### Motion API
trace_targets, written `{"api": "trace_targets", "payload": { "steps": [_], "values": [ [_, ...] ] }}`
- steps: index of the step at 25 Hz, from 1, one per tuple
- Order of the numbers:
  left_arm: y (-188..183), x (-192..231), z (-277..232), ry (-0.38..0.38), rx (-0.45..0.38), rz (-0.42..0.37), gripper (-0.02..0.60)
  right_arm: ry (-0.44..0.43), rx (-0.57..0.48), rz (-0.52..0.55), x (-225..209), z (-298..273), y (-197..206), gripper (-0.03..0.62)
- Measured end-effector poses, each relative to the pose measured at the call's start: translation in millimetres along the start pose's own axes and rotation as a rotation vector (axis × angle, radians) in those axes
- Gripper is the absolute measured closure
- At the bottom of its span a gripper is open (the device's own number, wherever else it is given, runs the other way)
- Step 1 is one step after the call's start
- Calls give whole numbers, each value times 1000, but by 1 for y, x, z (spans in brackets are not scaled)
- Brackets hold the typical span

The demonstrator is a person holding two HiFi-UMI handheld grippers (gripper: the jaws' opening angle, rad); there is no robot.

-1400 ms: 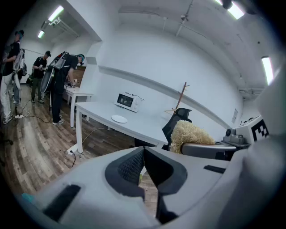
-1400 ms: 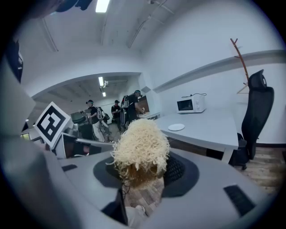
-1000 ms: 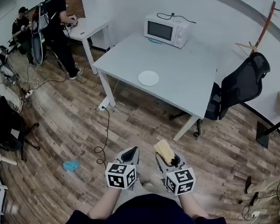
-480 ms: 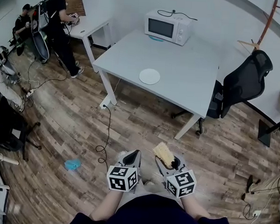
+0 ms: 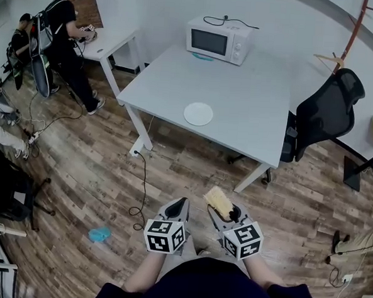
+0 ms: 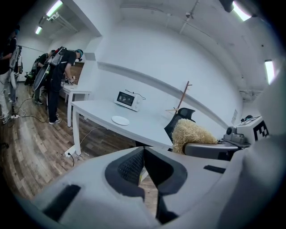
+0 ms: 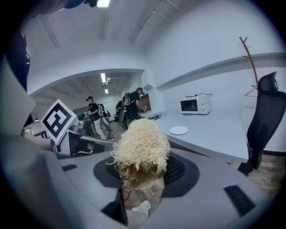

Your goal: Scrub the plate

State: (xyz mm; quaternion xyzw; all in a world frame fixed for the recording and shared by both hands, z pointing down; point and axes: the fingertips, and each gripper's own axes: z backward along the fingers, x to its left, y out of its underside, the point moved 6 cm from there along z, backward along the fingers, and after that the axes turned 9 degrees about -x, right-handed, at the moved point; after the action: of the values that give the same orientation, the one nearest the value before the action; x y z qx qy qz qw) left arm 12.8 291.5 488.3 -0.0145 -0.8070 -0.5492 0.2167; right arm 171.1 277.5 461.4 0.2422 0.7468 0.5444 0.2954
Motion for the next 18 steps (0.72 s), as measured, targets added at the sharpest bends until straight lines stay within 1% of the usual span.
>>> {"api": "trace_targets", "payload": {
  "steps": [4, 8, 12, 18],
  "values": [
    [-19, 29, -25, 15, 5, -5, 562, 17, -5, 5, -4, -39, -11, 408],
    [-47, 57, -50, 29, 4, -3, 561, 26, -16, 17, -12, -80, -32, 408],
    [-70, 84, -70, 49, 21, -1, 561, 47, -27, 20, -17, -118, -52, 408],
    [-97, 131, -88, 75, 52, -9, 562, 84, -40, 1, -9, -174, -69, 408]
  ]
}}
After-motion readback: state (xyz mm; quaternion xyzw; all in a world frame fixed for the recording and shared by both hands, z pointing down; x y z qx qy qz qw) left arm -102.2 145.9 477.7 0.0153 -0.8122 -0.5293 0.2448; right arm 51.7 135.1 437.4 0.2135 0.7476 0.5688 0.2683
